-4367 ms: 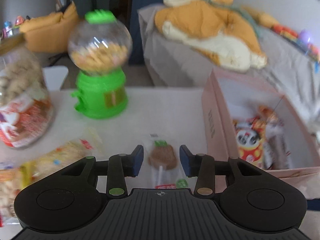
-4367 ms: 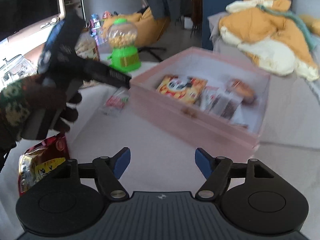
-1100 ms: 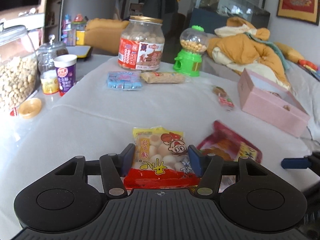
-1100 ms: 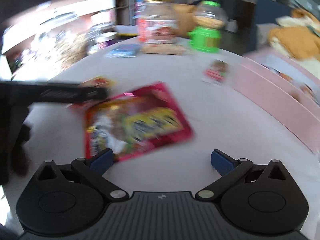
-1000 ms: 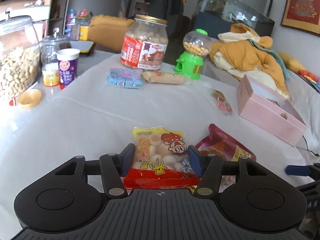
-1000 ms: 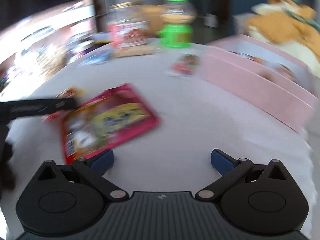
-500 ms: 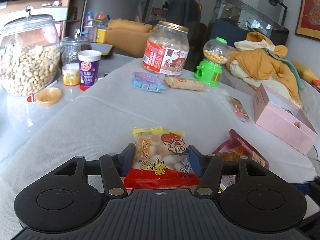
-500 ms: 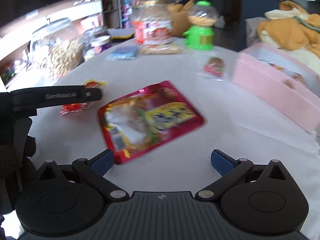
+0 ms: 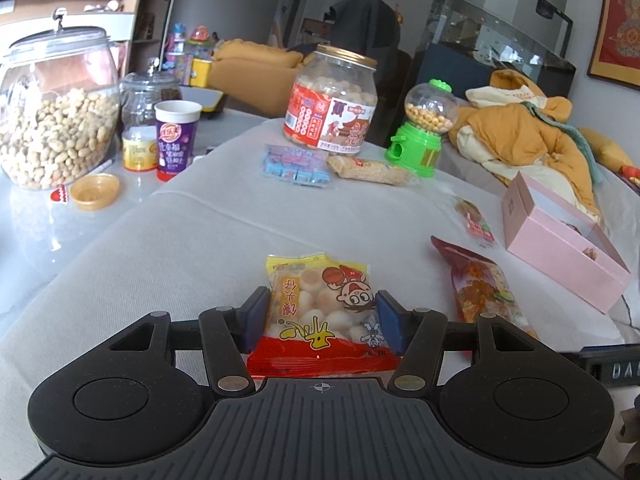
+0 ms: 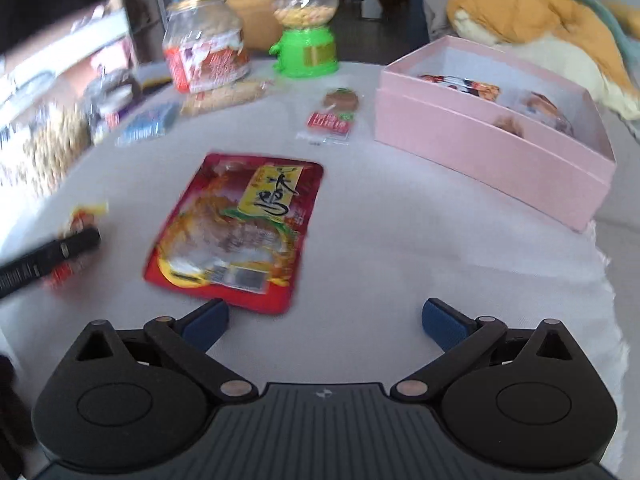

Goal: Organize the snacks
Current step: 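Grasp the red chicken snack bag with the right tool while the left tool holds the egg bag, then carry both bags into the pink box and open both tools to release them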

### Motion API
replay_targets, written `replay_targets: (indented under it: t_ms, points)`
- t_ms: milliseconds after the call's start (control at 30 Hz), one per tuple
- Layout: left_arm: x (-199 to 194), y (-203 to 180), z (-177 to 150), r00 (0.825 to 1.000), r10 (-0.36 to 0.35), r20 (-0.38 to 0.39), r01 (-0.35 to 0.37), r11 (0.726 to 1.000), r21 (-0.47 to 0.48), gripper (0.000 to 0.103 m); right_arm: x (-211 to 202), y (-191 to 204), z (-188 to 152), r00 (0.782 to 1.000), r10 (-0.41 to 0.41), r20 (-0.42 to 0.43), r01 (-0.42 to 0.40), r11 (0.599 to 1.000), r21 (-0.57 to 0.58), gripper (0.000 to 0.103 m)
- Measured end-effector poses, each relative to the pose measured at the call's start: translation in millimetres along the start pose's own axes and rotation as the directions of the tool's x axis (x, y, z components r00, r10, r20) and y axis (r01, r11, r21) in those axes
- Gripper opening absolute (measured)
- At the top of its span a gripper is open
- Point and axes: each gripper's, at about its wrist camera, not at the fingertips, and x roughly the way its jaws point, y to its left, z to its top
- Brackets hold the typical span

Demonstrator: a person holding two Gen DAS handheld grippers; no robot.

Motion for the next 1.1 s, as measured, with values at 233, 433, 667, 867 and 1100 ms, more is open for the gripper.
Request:
replay_targets:
  t_ms: [233, 433, 667, 867, 1100]
  points:
    - [-0.7, 0.5, -0.8, 1.0, -0.007, 0.002, 0.007, 1.0, -0.01, 0.063, 18.3, 30.8, 31.2, 0.99, 0.127, -0.057, -0.121, 0.988, 0.096, 0.103]
    - [-1.2, 1.8, -0.8, 1.0, -0.011, 0.003, 0.011, 1.0, -0.014, 0.063, 59.0, 69.8, 60.8, 0.998, -0.048, -0.04, 0.047, 0.998, -0.028, 0.103]
    - [-1.7, 3.4, -0.9, 1.0, -0.02, 0.005, 0.02, 0.999, -0.025, 0.063, 43.2, 50.3, 41.1, 1.0, 0.029, -0.008, -0.03, 0.989, -0.147, 0.103]
    - [-1.4, 3.2, -1.0, 1.0, -0.017, 0.003, 0.017, 1.0, -0.022, 0.063, 19.5, 23.6, 23.1, 1.0, 0.029, 0.005, -0.028, 0.989, -0.147, 0.09]
    - [-1.0, 2.8, -0.9, 1.0, -0.016, 0.002, 0.016, 1.0, -0.02, 0.063, 17.7, 11.6, 20.7, 0.997, 0.083, -0.001, -0.082, 0.986, -0.143, 0.1]
